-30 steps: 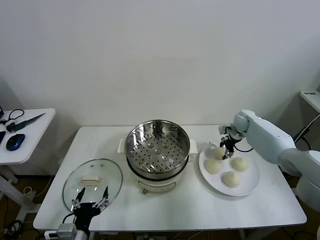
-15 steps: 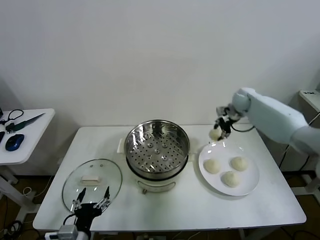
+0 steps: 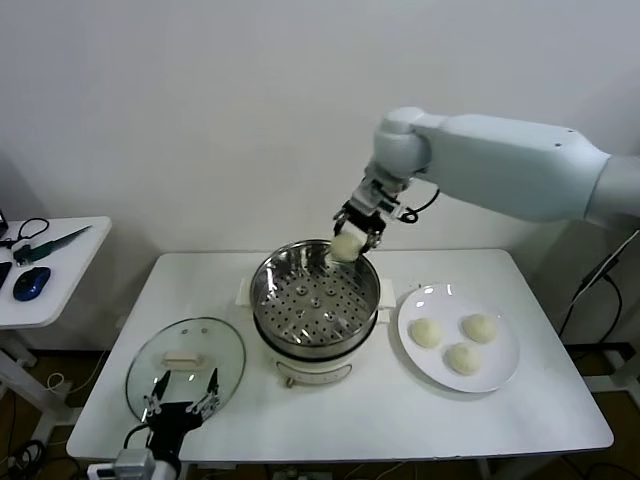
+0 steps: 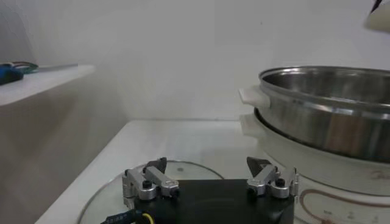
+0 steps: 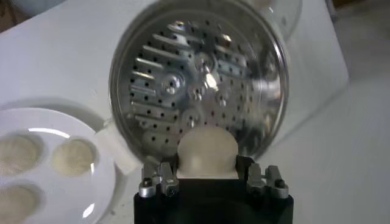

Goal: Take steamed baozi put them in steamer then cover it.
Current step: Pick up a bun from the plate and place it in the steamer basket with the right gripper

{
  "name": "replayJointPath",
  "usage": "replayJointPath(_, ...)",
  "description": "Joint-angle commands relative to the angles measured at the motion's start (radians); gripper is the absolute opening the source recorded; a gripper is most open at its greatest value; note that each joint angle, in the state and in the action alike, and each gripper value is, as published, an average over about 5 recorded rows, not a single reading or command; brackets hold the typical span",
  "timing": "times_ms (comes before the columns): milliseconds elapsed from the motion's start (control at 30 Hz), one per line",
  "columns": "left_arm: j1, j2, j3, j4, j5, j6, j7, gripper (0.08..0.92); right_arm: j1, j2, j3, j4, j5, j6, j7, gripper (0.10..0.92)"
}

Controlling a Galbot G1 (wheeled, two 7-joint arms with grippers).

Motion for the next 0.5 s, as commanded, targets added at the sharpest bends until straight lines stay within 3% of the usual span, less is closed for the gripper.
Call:
replayJointPath(33, 0.018, -0.001, -0.001, -0.014, 0.012, -0.005, -0.003, 0.823, -0.157, 0.117, 0.029, -0.109, -0.343, 0.241, 0.109, 0.628)
replayJointPath(500, 0.023, -0.007, 0.001, 0.001, 0.015, -0.018, -0.011, 0.823, -0.323, 0.192, 0.106, -0.407, -0.434, 0.31, 0.149, 0.628)
